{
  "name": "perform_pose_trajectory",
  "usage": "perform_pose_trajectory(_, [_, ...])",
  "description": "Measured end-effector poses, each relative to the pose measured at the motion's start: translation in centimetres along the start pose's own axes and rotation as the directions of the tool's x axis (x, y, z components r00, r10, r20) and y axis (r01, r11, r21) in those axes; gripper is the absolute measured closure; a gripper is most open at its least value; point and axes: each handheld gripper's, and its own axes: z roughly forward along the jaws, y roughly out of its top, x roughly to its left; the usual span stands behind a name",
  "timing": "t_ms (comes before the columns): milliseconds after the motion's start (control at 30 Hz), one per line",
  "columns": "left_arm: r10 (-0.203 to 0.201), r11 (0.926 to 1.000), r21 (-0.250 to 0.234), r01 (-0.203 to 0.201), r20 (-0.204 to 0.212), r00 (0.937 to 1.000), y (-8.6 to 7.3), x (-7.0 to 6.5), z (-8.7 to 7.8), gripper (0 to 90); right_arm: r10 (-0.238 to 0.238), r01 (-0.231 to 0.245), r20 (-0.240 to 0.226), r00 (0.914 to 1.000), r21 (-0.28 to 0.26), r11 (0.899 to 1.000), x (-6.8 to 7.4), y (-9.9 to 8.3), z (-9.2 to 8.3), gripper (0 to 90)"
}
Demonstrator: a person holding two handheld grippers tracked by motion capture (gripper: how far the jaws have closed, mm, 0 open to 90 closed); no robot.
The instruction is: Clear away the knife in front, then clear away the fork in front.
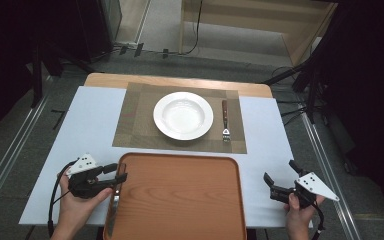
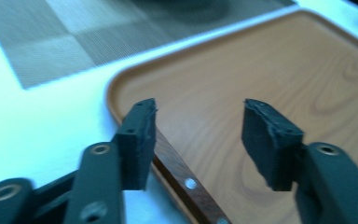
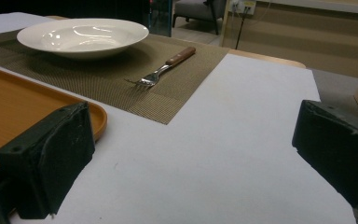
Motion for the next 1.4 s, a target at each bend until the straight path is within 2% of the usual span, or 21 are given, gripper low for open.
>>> perform_pose_trajectory(100, [-0.028,0.9978,-0.059,0.030,0.043,0.9987,0.0,0.7,-0.7,20.6,0.000,0.000,-0.001,1.0000,0.001,1.000,0.0,0.0,0.0,0.0])
perform_pose_trajectory(133, [-0.041,0.9955,-0.083,0.046,0.065,0.9970,0.0,1.0,-1.0,11.7,0.002,-0.002,-0.001,1.0000,0.003,1.000,0.0,0.0,0.0,0.0])
perform_pose_trajectory(200, [-0.044,0.9898,-0.132,0.054,0.076,0.9961,0.1,1.4,-1.6,0.0,0.004,-0.004,-0.003,1.0000,0.005,1.000,0.0,0.0,0.0,0.0])
perform_pose_trajectory(233, [-0.042,0.9879,-0.145,0.053,0.078,0.9960,0.1,1.6,-1.8,0.0,0.003,-0.003,-0.002,1.0000,0.005,1.000,0.0,0.0,0.0,0.0])
perform_pose_trajectory(367, [-0.040,0.9856,-0.163,0.045,0.038,0.9985,-0.2,2.3,-2.2,0.0,0.001,-0.001,-0.001,1.0000,0.008,1.000,0.0,0.1,0.0,0.0])
perform_pose_trajectory(533, [-0.004,0.9792,-0.203,-0.002,-0.029,0.9996,-0.6,2.8,-2.8,0.0,-0.001,0.001,0.000,1.0000,0.006,1.000,0.0,0.1,0.0,0.0])
perform_pose_trajectory(600, [-0.001,0.9766,-0.215,-0.005,-0.028,0.9996,-0.7,3.1,-2.9,0.0,-0.003,0.003,0.000,1.0000,0.007,1.000,0.0,0.1,0.0,0.0])
perform_pose_trajectory(733, [0.003,0.9695,-0.244,-0.024,-0.086,0.9963,-1.1,3.5,-3.0,0.0,-0.003,0.003,0.000,1.0000,0.012,1.000,0.1,0.1,0.0,0.0])
perform_pose_trajectory(800, [-0.006,0.9675,-0.252,-0.017,-0.091,0.9958,-1.2,3.8,-3.1,0.0,-0.004,0.004,0.004,1.0000,0.010,1.000,0.0,0.1,0.0,0.0])
perform_pose_trajectory(833, [-0.011,0.9678,-0.251,-0.014,-0.097,0.9952,-1.2,3.9,-3.1,0.0,-0.004,0.003,0.005,1.0000,0.011,1.000,0.0,0.1,0.0,0.0])
perform_pose_trajectory(900, [-0.001,0.9722,-0.232,-0.033,-0.146,0.9893,-1.2,4.0,-3.1,0.0,0.001,-0.001,0.009,1.0000,0.011,1.000,0.0,0.1,0.0,0.0])
perform_pose_trajectory(967, [0.003,0.9711,-0.235,-0.043,-0.165,0.9863,-1.1,4.1,-3.2,0.0,0.002,-0.002,0.012,0.9999,0.012,1.000,0.0,0.1,0.0,0.0])
perform_pose_trajectory(1067, [-0.007,0.9645,-0.262,-0.035,-0.158,0.9875,-1.2,4.4,-3.3,0.0,-0.003,0.002,0.016,0.9999,0.012,1.000,0.0,0.2,-0.1,0.0])
perform_pose_trajectory(1233, [0.026,0.9628,-0.260,-0.073,-0.181,0.9831,-1.1,4.9,-3.3,0.0,0.008,-0.008,0.015,0.9999,0.010,1.000,-0.1,0.3,-0.2,0.0])
perform_pose_trajectory(1267, [0.016,0.9648,-0.255,-0.066,-0.193,0.9810,-1.1,5.0,-3.2,0.0,0.010,-0.010,0.015,0.9998,0.013,1.000,-0.1,0.3,-0.2,0.0])
perform_pose_trajectory(1367, [-0.006,0.9643,-0.260,-0.049,-0.206,0.9785,-1.4,5.4,-3.0,0.0,0.009,-0.009,0.003,1.0000,0.018,1.000,-0.2,0.4,-0.2,0.0])
perform_pose_trajectory(1400, [-0.012,0.9636,-0.264,-0.043,-0.202,0.9794,-1.5,5.4,-2.9,0.0,0.010,-0.010,0.004,0.9999,0.022,1.000,-0.1,0.5,-0.2,0.0])
